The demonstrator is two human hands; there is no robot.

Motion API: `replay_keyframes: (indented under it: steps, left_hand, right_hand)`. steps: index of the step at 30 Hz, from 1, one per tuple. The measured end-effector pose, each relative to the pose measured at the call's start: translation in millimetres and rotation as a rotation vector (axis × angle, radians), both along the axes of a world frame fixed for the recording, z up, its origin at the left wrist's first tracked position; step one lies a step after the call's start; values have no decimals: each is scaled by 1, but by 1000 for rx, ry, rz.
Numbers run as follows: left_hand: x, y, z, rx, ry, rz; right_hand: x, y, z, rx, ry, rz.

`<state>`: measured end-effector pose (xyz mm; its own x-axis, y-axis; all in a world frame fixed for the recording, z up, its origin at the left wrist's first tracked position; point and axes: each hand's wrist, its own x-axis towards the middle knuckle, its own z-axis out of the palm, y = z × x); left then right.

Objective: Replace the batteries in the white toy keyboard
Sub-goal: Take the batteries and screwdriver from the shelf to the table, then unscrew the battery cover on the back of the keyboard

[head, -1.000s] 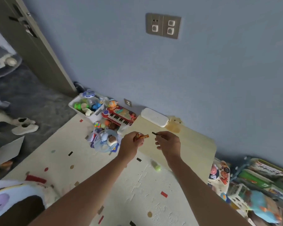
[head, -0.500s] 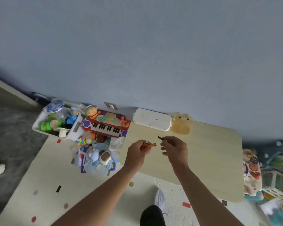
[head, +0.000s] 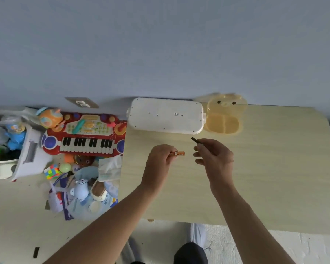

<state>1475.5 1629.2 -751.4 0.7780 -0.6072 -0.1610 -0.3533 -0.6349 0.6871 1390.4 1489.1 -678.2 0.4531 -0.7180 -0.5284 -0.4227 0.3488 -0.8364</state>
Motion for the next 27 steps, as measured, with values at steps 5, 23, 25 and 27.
replay_keyframes:
  steps: [5, 23, 25, 27]
  left_hand:
    - [4, 14, -35, 13, -146, -90]
    - [42, 23, -44, -48, -77, -297]
    - [44, 25, -43, -57, -79, -316]
    - [44, 26, -43, -73, -89, -319]
  right_hand:
    - [3, 14, -19, 29, -47, -77]
    - [8, 5, -42, -5, -172, -68]
    - [13, 0, -46, -21, -209, -21]
    - [18, -6, -52, -56, -225, 45]
